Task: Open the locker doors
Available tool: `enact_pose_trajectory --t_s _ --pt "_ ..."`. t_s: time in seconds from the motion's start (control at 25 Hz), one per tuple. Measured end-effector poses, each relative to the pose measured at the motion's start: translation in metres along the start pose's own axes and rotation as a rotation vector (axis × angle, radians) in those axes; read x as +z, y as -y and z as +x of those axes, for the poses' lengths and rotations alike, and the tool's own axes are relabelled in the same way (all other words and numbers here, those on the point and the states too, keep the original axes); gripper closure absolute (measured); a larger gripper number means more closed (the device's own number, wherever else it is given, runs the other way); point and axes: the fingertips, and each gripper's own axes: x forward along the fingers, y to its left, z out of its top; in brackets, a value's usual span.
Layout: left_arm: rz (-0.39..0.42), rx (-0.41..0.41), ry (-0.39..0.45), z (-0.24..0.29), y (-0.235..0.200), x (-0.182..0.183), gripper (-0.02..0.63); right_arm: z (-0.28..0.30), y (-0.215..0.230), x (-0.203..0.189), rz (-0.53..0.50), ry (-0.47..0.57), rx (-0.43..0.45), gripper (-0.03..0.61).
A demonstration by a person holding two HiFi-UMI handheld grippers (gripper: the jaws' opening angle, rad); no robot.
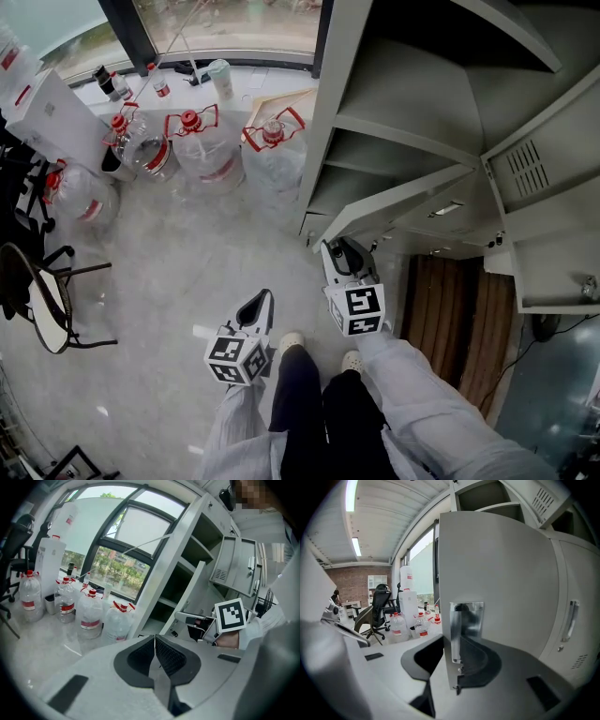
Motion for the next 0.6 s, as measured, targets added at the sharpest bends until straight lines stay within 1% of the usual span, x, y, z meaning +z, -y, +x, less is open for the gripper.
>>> enact_pose_trajectory --t_s 0.28,0.6 --pt "-0.003 -0.002 -0.019 0.003 0.031 -0.020 0.600 -0.031 -0.001 -0.013 -0.048 0.003 0.112 0.474" --pt "-0.004 0.010 -0.010 0.004 0.060 -0.031 0.600 -0.067 0.002 -0.027 -0.095 0.005 0.249 0.472"
